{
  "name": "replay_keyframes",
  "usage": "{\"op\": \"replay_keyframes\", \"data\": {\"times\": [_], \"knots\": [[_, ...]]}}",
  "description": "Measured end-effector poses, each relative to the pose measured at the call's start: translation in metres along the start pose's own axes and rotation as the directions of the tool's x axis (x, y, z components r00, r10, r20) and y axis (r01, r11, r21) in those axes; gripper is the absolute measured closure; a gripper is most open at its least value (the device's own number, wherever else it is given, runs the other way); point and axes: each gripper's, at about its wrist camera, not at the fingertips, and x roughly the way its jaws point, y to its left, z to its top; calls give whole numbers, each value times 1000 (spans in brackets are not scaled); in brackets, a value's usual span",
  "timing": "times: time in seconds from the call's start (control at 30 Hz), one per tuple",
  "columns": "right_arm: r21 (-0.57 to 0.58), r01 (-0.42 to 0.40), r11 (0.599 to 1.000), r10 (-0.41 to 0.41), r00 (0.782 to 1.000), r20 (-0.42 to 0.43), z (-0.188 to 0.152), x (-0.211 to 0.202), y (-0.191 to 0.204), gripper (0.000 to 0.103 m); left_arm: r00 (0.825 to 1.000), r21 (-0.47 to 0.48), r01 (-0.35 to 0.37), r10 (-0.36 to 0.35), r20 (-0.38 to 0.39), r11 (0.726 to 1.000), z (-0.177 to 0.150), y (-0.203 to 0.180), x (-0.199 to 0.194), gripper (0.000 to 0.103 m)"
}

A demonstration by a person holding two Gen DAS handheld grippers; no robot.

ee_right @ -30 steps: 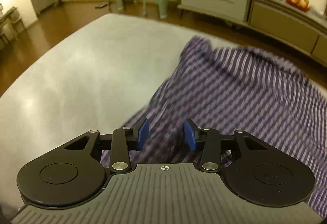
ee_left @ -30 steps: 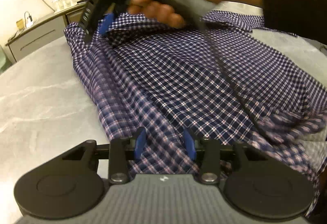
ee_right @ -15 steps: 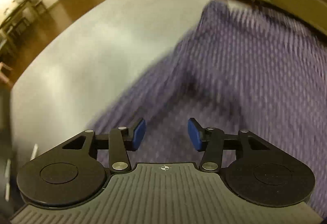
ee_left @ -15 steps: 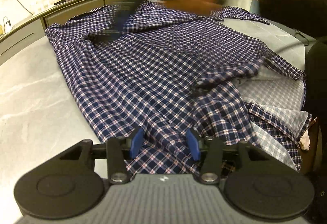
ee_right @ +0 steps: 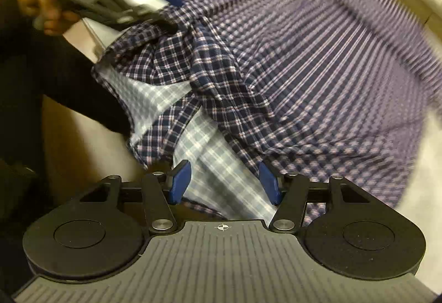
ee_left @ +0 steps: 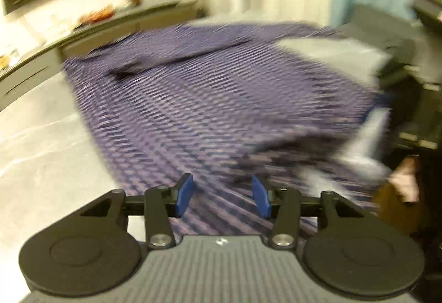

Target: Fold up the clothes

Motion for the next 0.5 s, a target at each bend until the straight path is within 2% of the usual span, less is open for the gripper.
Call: {"op": "replay_keyframes", "data": {"times": [0.1, 0.17, 0.2, 0.27, 0.33, 0.37, 0.4, 0.47, 0.5], "knots": [[-47, 61, 997, -56, 994, 90, 5, -4, 17, 44, 1000, 72, 8, -10, 28, 997, -21, -38, -7, 43], [-72, 108, 992, -101, 990, 98, 12, 10, 24, 51, 998, 123, -58, 55, 25, 991, -28, -57, -1, 43], [-82, 110, 991, -102, 991, 90, 15, 21, 25, 58, 995, 145, -102, 99, 30, 984, -30, -63, 3, 44], [-93, 114, 989, -106, 991, 80, 17, 34, 28, 64, 985, 173, -174, 170, 40, 969, -31, -70, 10, 46], [-96, 140, 986, -130, 986, 102, 18, 35, 28, 78, 978, 160, -209, 204, 45, 965, -29, -65, 14, 61], [-87, 148, 985, -139, 985, 105, 18, 33, 26, 96, 976, 136, -217, 212, 46, 967, -27, -60, 13, 73], [-73, 145, 987, -136, 984, 114, 17, 28, 25, 99, 977, 105, -211, 207, 47, 972, -26, -54, 10, 84], [-57, 123, 991, -115, 985, 127, 11, 13, 23, 101, 980, 51, -193, 190, 58, 980, -25, -46, 0, 93], [-55, 106, 993, -98, 987, 130, 6, 4, 23, 102, 979, 31, -193, 190, 69, 981, -25, -44, -6, 93]]}}
